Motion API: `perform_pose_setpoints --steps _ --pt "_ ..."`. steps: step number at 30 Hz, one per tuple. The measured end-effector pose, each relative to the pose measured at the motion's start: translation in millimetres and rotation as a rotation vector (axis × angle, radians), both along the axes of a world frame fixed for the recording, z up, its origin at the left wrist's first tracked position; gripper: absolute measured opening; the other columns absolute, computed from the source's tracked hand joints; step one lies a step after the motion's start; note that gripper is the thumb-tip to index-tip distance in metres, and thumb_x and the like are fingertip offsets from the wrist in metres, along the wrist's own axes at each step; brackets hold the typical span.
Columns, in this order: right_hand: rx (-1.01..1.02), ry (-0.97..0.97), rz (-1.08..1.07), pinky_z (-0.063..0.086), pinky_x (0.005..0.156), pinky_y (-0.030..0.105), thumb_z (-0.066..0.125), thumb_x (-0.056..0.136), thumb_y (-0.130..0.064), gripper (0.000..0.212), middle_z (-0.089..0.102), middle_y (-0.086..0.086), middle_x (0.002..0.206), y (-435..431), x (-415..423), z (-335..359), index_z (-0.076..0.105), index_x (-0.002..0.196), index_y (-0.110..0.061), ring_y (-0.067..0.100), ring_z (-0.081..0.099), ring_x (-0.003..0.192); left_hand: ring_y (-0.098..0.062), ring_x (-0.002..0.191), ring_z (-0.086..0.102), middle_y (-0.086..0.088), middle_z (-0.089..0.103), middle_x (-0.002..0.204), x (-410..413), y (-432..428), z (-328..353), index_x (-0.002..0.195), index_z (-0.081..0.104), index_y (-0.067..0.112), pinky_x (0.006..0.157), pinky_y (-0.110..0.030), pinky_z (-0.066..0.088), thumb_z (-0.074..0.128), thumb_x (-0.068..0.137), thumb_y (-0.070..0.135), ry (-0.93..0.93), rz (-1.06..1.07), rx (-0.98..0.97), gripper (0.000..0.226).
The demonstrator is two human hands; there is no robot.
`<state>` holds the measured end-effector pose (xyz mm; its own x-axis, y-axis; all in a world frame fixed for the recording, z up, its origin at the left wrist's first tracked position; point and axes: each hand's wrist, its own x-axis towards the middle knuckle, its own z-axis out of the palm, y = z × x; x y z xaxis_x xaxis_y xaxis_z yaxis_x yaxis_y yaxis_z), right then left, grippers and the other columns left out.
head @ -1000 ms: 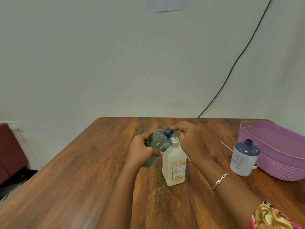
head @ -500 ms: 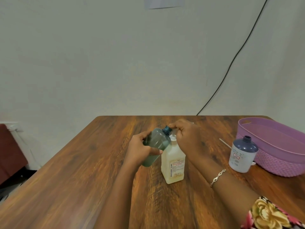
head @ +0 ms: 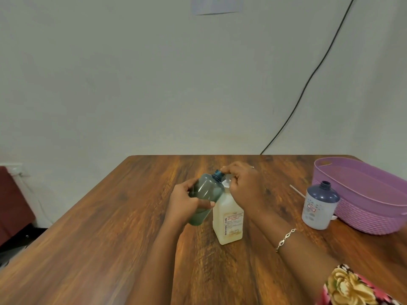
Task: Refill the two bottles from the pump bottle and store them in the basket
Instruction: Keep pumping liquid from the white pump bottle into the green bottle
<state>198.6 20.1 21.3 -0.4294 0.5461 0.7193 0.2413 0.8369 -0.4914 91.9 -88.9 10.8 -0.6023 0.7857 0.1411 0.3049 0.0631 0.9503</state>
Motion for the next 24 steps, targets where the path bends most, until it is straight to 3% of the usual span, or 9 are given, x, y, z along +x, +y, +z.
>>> perform_pose_setpoints --steps 2,6,8,11,16,20,24 --pt "-0.048 -0.054 0.01 0.048 0.073 0.024 0.046 0.081 0.008 0.031 0.07 0.007 0.09 3.4 1.0 12.2 0.073 0.092 -0.004 0.018 0.061 0.08 -0.003 0.084 0.053 0.011 0.059 0.095 -1.4 1.1 3.5 0.12 0.058 0.014 0.063 -0.02 0.04 0.08 0.062 0.001 0.022 0.0 0.002 0.063" --pt "-0.356 -0.07 0.049 0.044 0.061 0.007 0.05 0.082 0.008 0.028 0.069 0.001 0.089 14.6 2.0 27.2 0.073 0.089 -0.007 0.006 0.058 0.075 -0.005 0.087 0.052 0.003 0.06 0.107 -2.8 2.2 2.3 0.124 0.055 0.014 0.065 -0.022 0.041 0.079 0.063 0.002 0.035 -0.01 -0.01 0.067" --pt "-0.531 -0.043 0.104 0.045 0.063 0.01 0.058 0.082 0.005 0.019 0.067 0.0 0.087 18.5 -0.3 33.4 0.071 0.084 -0.008 0.008 0.059 0.079 -0.003 0.087 0.052 0.007 0.059 0.101 -3.1 1.5 0.7 0.123 0.056 0.014 0.066 -0.022 0.041 0.079 0.064 0.002 0.026 -0.014 -0.007 0.064" --pt "-0.637 -0.037 0.132 0.046 0.067 0.018 0.067 0.079 -0.001 0.008 0.065 -0.001 0.081 19.1 -4.9 35.6 0.068 0.077 -0.008 0.012 0.059 0.079 -0.003 0.086 0.052 0.013 0.057 0.095 -3.6 1.3 0.0 0.121 0.057 0.015 0.067 -0.022 0.042 0.078 0.064 0.001 0.021 -0.015 -0.005 0.062" --pt "-0.809 0.05 0.127 0.052 0.077 0.033 0.069 0.076 0.003 0.017 0.065 0.004 0.077 21.5 -11.1 32.6 0.065 0.067 -0.011 0.022 0.062 0.084 -0.006 0.086 0.052 0.011 0.058 0.094 -5.4 2.4 1.1 0.119 0.058 0.015 0.072 -0.029 0.043 0.079 0.064 0.002 0.046 -0.005 -0.021 0.061" --pt "-0.618 0.019 0.037 0.047 0.066 0.019 0.067 0.078 0.001 0.012 0.066 0.004 0.081 16.5 -9.9 32.4 0.068 0.071 -0.009 0.014 0.06 0.078 -0.009 0.089 0.052 0.008 0.057 0.1 -6.0 1.3 0.0 0.124 0.056 0.014 0.075 -0.03 0.042 0.078 0.064 0.002 0.055 -0.009 -0.026 0.065" --pt "-0.205 -0.004 -0.025 0.045 0.074 0.022 0.06 0.083 0.002 0.015 0.068 0.006 0.09 -0.8 2.4 17.4 0.072 0.09 -0.003 0.015 0.059 0.082 -0.004 0.086 0.052 0.01 0.057 0.097 -5.3 0.3 0.0 0.123 0.056 0.014 0.069 -0.025 0.042 0.079 0.064 0.002 0.059 -0.007 -0.02 0.065"
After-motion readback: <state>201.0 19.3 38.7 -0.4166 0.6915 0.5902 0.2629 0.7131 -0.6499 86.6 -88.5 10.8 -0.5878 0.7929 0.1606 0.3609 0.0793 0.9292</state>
